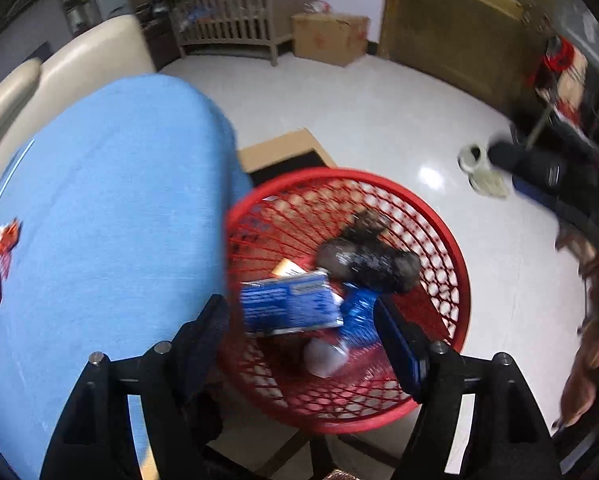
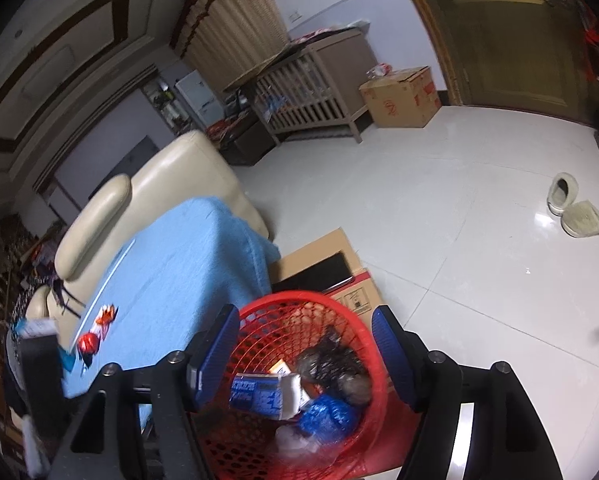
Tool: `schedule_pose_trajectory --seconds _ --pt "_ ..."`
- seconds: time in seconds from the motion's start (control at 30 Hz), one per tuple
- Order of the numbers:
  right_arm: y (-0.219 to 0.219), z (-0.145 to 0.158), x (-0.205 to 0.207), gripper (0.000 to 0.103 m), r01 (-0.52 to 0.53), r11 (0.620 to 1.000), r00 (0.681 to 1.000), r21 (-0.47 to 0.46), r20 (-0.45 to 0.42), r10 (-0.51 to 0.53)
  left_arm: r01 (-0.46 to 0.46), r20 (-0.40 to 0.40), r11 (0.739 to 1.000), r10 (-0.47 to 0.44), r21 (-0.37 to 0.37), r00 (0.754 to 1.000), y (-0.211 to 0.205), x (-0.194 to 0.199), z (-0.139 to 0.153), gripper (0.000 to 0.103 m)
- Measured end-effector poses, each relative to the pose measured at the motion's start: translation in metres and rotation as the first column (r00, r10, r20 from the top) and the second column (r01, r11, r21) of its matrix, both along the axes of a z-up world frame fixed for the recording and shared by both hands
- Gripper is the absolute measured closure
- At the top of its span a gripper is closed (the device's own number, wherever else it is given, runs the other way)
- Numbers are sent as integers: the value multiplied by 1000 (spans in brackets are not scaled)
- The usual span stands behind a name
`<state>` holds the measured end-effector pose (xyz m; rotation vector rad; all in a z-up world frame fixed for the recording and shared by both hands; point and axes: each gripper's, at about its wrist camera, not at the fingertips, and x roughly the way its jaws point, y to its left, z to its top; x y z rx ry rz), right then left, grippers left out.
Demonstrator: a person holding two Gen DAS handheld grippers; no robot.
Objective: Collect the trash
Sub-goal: 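Move both grippers back over the table toward the remaining trash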
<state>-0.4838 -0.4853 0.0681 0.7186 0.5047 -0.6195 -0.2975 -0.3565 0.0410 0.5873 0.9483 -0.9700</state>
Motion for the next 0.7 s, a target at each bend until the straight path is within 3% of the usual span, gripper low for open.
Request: schedule_pose_trajectory --seconds 0.17,0.33,0.5,0.7 --pt "22 -8 37 23 -88 996 989 3 -117 88 -119 -1 990 119 -74 993 39 41 19 27" --pt "50 -19 73 23 -185 983 958 19 -219 185 -255 0 961 256 -112 967 91 81 26 27" --pt "83 -24 110 23 -272 962 915 37 -299 270 -409 -29 903 409 -136 912 150 124 23 27" --pt "123 -26 149 22 -370 928 868 29 -345 357 -579 -60 798 578 -169 814 222 169 14 27"
